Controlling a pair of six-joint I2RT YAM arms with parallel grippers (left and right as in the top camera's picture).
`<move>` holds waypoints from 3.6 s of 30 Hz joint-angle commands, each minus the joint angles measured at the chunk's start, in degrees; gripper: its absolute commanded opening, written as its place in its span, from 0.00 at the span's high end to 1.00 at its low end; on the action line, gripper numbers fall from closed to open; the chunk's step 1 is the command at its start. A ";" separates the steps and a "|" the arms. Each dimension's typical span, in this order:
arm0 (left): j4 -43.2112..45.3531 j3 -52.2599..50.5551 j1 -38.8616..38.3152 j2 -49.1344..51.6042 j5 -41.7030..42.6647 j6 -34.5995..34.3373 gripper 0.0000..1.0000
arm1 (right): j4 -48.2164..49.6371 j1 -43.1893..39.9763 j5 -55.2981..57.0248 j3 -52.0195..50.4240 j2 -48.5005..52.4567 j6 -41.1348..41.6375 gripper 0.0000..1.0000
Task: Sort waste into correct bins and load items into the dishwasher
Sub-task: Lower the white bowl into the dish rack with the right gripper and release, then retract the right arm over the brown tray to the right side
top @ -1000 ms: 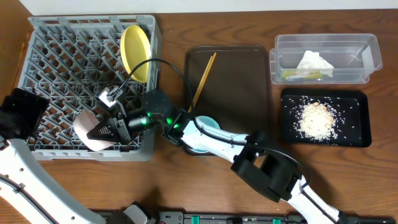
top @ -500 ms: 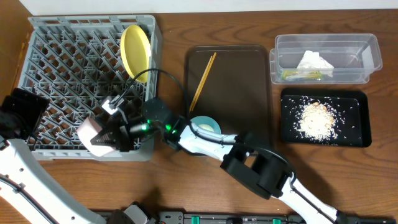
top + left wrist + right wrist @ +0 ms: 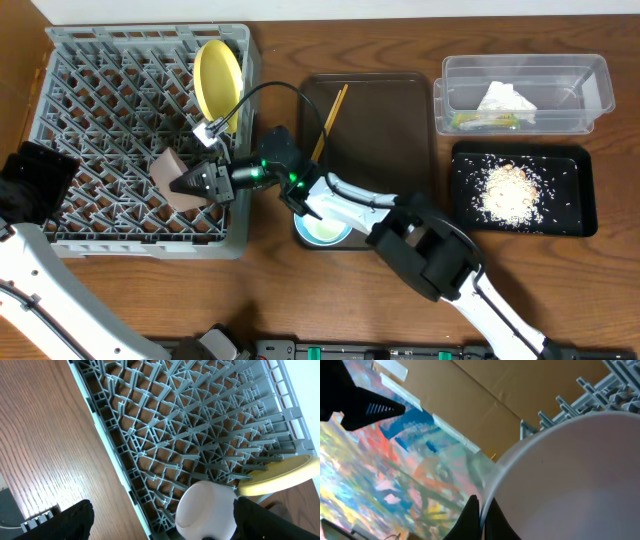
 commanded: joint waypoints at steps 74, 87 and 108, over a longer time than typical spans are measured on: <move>-0.15 0.31 0.26 0.17 -0.31 -0.55 0.09 | -112.48 -5.79 38.32 0.42 -30.93 -41.20 0.49; -0.15 0.31 0.26 0.17 -0.31 -0.52 0.09 | -105.39 5.40 59.58 0.37 -25.68 -30.91 0.01; -0.15 0.31 0.26 0.17 -0.31 -0.52 0.09 | -106.27 6.56 61.77 0.61 -23.61 -29.22 0.28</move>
